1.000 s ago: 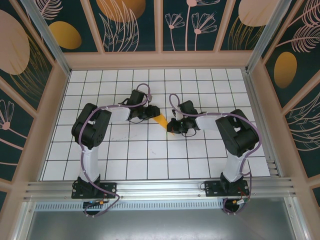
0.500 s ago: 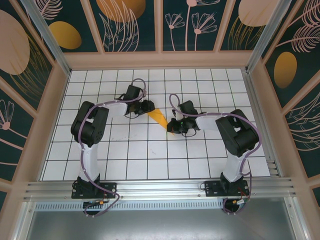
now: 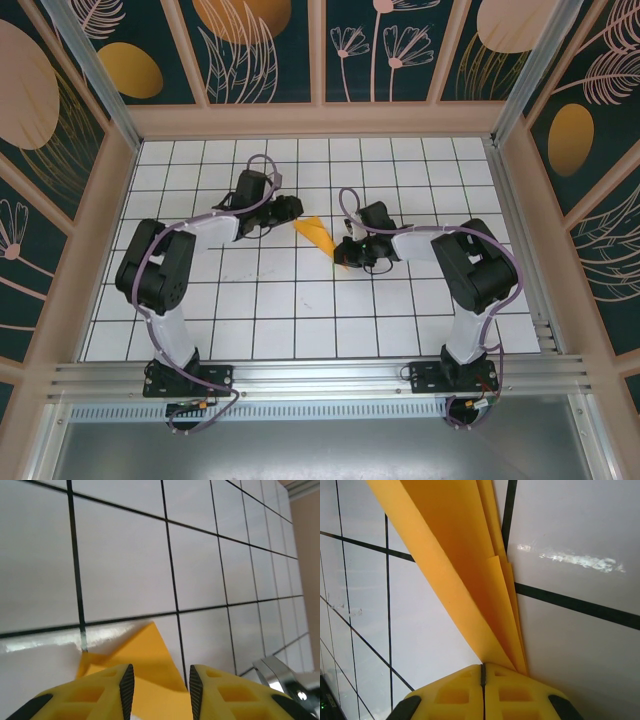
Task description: Fold a paper plane with a square sheet of paper (pick it up from the middle)
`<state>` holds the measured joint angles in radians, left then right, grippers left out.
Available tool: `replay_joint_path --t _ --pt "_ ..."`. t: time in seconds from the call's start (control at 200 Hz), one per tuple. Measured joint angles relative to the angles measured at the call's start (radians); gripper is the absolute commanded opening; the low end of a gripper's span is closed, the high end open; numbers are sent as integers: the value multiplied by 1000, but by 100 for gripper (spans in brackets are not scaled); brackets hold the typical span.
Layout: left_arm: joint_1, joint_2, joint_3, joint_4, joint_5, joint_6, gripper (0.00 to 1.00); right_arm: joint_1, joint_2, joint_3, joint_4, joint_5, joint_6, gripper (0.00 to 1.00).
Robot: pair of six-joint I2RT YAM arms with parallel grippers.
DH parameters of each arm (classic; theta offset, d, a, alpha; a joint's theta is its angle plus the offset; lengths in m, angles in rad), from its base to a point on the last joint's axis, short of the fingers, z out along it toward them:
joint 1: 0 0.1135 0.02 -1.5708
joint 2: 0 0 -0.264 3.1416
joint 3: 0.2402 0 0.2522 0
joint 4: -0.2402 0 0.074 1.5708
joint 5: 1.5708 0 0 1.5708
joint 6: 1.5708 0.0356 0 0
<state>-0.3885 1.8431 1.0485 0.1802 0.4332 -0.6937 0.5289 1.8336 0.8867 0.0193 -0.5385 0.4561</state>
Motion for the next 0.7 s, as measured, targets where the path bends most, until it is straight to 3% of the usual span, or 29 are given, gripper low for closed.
replay_joint_path --t 0.385,0.701 --pt "-153 10 -97 131 90 -128 20 -4 0 -2 3 -5 11 2" --pt "-185 104 -99 177 124 -196 19 -4 0 -2 3 -5 22 1"
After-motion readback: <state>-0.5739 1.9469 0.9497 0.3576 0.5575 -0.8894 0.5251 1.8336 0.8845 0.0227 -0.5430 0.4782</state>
